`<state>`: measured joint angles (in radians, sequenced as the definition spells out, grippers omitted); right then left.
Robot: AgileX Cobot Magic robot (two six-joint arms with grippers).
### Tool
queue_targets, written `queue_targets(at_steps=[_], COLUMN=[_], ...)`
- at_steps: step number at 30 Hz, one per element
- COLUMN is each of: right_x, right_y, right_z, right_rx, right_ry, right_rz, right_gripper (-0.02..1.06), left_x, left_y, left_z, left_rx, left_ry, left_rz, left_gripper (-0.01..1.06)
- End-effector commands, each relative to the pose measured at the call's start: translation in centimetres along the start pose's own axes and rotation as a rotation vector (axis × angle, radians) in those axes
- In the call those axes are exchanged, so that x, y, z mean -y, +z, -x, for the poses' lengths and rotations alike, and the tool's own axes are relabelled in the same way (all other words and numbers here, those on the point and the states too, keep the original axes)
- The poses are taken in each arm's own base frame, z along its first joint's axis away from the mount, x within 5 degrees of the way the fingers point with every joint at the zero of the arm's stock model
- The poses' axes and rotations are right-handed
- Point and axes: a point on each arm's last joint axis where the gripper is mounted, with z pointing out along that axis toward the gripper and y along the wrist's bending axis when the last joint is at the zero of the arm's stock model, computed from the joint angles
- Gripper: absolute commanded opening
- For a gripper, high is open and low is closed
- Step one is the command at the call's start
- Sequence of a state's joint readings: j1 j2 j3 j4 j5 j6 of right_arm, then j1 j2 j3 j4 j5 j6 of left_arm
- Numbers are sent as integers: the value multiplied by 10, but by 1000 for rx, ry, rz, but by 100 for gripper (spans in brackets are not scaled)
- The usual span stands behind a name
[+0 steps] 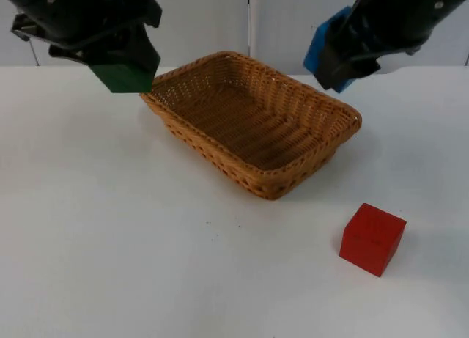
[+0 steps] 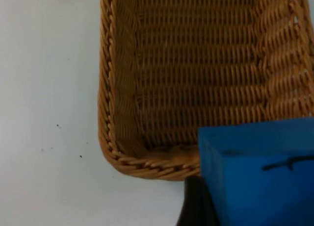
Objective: Pick up one cube with each hand and place exactly two cubes into the same basket, leaving the remaining cube outside.
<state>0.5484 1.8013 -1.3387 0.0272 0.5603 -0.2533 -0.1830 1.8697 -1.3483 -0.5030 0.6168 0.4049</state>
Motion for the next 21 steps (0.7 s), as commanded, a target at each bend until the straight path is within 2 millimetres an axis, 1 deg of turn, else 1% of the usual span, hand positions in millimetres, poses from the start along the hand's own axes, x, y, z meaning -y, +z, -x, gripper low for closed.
queue_targets(at_steps=[1,2,5,7,8,11,13,14,16,18,19,21], right_x=[2,2,3,4,4,7,8,8,10,11,11,11], right_y=[15,15,35,48,48,68,84,84,100,115,115,125], right_z=[1,1,-2,2,2,15,19,19,27,28,28,27], right_rx=[20,20,13,-17,-17,-60,-97,-97,-109,-118,-118,-126], right_ry=[4,4,7,7,7,-1,-10,-10,-21,-19,-19,-18], right_rz=[-7,-7,-8,0,0,13,23,23,28,31,31,34], right_gripper=[0,0,0,0,0,0,0,0,0,0,0,0], left_x=[3,3,-1,-2,-2,-4,-6,-6,-8,-9,-9,-10], left_y=[7,7,21,29,29,44,54,54,66,75,75,84], left_z=[10,10,18,25,25,33,38,38,44,49,49,53], left_rx=[17,17,19,32,32,44,52,52,67,69,69,67], left_ry=[4,4,18,28,28,36,55,55,68,75,75,74], left_rz=[-31,-31,-32,-44,-44,-65,-73,-73,-95,-109,-109,-118], left_gripper=[0,0,0,0,0,0,0,0,0,0,0,0])
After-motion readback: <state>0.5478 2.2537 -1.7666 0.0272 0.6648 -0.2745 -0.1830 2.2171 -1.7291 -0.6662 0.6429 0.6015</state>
